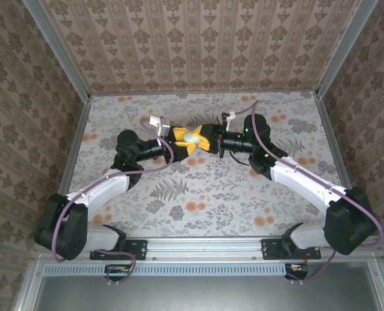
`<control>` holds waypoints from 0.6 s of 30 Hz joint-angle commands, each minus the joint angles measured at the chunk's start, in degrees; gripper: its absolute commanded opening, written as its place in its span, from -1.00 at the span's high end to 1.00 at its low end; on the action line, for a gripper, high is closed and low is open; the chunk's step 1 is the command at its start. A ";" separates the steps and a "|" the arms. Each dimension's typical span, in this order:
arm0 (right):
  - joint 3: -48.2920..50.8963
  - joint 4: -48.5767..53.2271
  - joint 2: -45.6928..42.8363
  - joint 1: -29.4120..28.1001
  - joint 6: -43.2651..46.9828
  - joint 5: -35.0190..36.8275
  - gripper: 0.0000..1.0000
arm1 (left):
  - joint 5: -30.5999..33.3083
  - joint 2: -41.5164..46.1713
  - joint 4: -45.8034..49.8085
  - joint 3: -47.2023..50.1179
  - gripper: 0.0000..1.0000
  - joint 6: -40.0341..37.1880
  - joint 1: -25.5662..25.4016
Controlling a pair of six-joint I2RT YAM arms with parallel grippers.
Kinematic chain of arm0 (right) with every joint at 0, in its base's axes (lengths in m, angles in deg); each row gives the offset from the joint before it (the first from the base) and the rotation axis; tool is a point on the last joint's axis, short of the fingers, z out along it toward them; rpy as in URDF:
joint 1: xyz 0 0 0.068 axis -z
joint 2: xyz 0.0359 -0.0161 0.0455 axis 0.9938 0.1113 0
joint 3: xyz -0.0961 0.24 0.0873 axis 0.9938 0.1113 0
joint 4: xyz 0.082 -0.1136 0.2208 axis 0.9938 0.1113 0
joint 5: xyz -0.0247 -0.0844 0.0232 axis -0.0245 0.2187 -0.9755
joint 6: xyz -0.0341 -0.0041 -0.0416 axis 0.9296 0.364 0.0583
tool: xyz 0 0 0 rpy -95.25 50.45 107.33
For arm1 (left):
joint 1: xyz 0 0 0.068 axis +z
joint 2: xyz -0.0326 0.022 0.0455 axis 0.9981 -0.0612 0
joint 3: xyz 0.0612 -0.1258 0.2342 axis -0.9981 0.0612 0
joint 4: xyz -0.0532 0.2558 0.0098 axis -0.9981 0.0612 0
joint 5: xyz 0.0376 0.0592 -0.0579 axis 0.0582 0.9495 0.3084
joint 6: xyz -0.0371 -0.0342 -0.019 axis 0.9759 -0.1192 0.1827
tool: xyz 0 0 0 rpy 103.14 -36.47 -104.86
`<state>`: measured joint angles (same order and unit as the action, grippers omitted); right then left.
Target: Insert the wireless bluetooth earbuds into the charging case
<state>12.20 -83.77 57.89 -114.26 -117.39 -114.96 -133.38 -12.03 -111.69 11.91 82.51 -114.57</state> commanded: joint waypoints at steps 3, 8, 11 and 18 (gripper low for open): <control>-1.97 -0.10 -1.69 -0.46 -1.08 0.06 0.64 | -1.25 -0.06 -0.41 -1.01 0.06 -0.77 -0.23; -1.93 0.65 -1.76 -0.46 -0.22 -0.11 0.43 | -1.57 0.31 -0.50 -1.39 0.33 -0.64 -0.14; -2.06 1.22 -2.49 -0.46 2.65 -0.16 0.01 | -2.47 1.28 0.17 -1.61 0.43 -0.46 0.01; -10.21 28.83 -10.11 1.09 30.35 3.00 -0.43 | -4.36 8.70 12.15 -1.58 0.50 -4.83 1.61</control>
<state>7.63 -69.59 52.91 -113.87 -103.34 -113.85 -135.20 -7.84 -105.05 11.89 81.18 -113.74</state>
